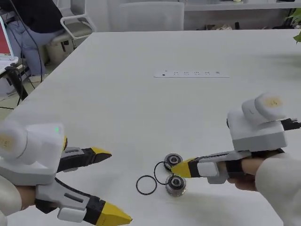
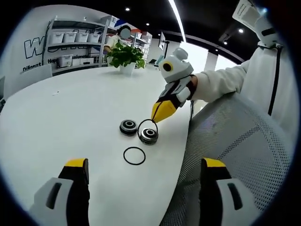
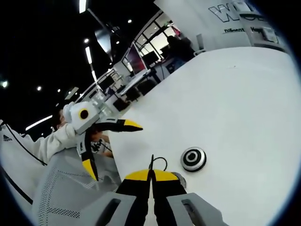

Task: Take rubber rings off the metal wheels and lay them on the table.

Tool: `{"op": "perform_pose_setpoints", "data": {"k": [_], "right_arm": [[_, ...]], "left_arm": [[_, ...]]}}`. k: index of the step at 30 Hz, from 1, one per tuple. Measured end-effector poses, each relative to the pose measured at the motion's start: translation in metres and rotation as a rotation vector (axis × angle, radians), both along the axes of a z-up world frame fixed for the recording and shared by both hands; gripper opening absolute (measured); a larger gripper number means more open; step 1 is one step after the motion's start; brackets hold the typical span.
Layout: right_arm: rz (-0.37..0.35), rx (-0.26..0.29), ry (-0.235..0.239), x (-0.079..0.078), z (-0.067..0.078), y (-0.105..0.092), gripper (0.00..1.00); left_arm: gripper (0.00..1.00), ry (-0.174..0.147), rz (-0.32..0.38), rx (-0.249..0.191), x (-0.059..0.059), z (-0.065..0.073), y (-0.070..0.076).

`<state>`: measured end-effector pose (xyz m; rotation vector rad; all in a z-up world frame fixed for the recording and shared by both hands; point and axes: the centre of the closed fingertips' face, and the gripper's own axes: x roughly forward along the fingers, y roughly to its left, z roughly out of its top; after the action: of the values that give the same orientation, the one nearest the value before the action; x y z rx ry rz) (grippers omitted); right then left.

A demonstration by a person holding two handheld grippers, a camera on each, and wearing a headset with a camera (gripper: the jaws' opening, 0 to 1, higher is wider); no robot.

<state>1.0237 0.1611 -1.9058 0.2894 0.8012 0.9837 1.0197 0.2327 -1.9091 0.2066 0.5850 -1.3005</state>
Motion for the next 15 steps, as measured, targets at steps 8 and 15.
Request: {"op": "perform_pose_setpoints", "data": {"k": [8, 15], "right_arm": [[0.079, -0.034, -0.013, -0.011, -0.009, 0.016, 0.00], [0.131, -0.105, -0.040, -0.019, -0.022, 0.023, 0.00]], "left_arm": [[0.98, 0.017, -0.011, 0.015, -0.004, -0.003, -0.001], [0.96, 0.036, -0.021, 0.048, -0.008, -0.010, 0.001]]}}
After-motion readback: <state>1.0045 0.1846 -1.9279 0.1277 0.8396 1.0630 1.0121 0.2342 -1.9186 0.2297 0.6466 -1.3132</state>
